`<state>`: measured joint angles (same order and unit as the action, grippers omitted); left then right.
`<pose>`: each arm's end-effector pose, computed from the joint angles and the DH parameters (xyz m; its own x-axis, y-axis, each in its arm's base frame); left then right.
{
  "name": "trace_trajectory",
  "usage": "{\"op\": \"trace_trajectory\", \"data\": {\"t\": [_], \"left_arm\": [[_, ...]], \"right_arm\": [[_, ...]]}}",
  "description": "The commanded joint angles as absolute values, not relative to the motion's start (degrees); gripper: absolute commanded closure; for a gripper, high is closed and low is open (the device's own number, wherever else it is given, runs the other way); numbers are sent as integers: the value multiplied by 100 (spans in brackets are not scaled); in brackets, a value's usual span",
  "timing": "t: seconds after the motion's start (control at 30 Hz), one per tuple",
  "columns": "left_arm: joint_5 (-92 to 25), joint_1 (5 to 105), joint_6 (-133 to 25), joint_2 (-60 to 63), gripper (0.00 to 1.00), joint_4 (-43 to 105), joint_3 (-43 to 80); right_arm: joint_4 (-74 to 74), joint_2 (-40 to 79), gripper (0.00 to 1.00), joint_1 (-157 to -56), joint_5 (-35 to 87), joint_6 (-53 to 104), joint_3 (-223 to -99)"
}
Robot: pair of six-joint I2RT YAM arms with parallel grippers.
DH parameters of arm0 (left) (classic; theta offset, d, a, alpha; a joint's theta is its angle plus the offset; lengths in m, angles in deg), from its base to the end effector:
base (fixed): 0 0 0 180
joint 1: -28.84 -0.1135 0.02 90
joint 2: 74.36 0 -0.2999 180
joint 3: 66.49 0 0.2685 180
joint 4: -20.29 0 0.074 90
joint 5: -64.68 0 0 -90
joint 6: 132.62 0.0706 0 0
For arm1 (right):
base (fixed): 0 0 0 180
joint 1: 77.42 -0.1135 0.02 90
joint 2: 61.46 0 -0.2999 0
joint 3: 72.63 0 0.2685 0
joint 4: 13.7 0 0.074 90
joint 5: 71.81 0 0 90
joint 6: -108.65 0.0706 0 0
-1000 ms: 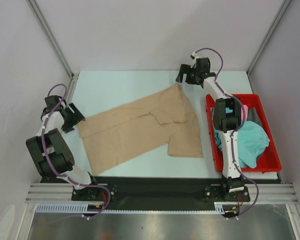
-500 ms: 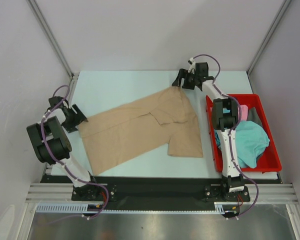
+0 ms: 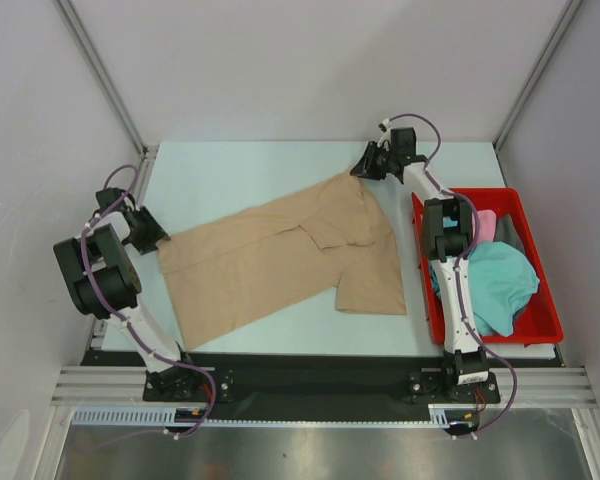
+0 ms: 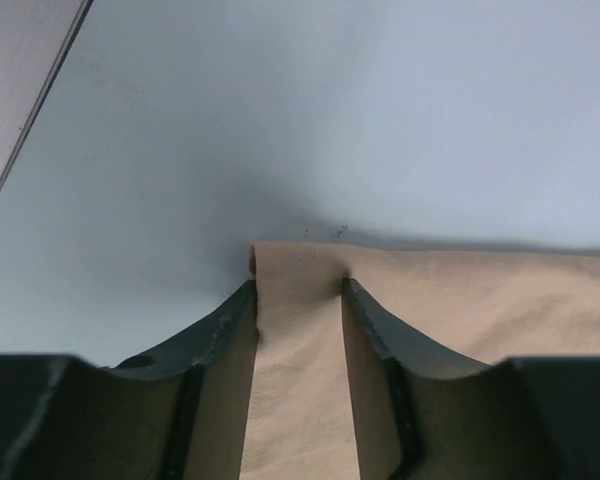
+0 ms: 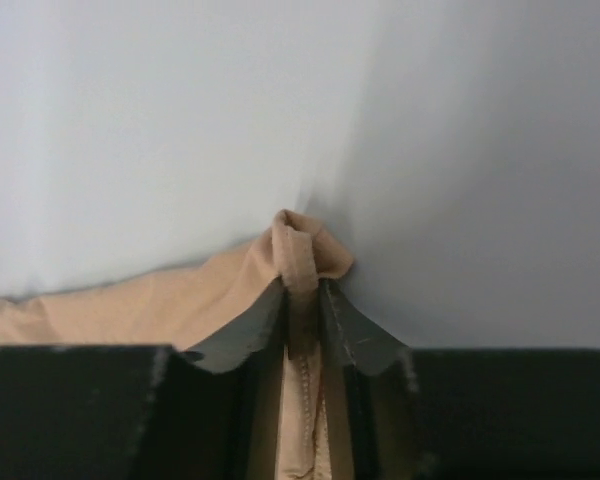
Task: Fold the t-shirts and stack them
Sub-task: Fold the tshirt
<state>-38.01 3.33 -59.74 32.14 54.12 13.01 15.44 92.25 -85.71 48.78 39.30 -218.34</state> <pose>0.3804 0.1643 0.1544 -0.6579 -0.6321 -0.4093 -0.5412 0.7748 -0.3268 0.6501 0.1310 0.1276 -0.7444 0.1983 -0.6376 -0.2811 0.7731 0.5686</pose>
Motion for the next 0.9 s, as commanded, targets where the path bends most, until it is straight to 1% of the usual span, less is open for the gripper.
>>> {"op": "trace_trajectory", "data": {"t": [0.0, 0.03, 0.07, 0.13, 0.17, 0.47, 0.63, 0.7, 0.73, 0.77, 0.8, 0.83, 0.87], "left_arm": [[-3912, 283, -5923, 3489, 58, 5343, 1471], [-3886, 283, -5932, 3515, 64, 5351, 1524], [-3868, 274, -5975, 3577, 79, 5343, 1550], [-3842, 248, -6020, 3621, 95, 5316, 1638], [-3833, 248, -6055, 3665, 100, 5299, 1682], [-3464, 151, -6239, 4156, 100, 5237, 2596], [-3429, 133, -6301, 4569, 100, 5255, 3237], [-3464, 151, -6327, 4649, 99, 5289, 3500], [-3412, 151, -6345, 4667, 90, 5438, 3580], [-3359, 151, -6380, 4641, 65, 5457, 3607], [-3306, 160, -6371, 4606, 57, 5518, 3590], [-3245, 168, -6380, 4527, 47, 5562, 3555], [-3201, 186, -6415, 4370, 34, 5597, 3485]], "right_arm": [[1591, 9376, 78, -8577, 4502, 4036, -22142], [1583, 9367, 83, -8577, 4378, 4054, -22160], [1565, 9358, 93, -8559, 4238, 4080, -22177], [1417, 9367, 100, -8533, 3886, 4211, -22213], [1337, 9358, 100, -8489, 3789, 4273, -22213], [572, 9455, 100, -8532, 2849, 4792, -22327], [204, 9578, 100, -8550, 2628, 5169, -22362], [211, 9736, 100, -8550, 2610, 5284, -22590], [420, 9797, 96, -8550, 2584, 5284, -22782], [544, 9859, 85, -8550, 2549, 5284, -23071], [737, 9851, 78, -8533, 2540, 5197, -23152], [808, 9781, 75, -8515, 2540, 5153, -23153], [914, 9693, 71, -8506, 2531, 5118, -23118]]}}
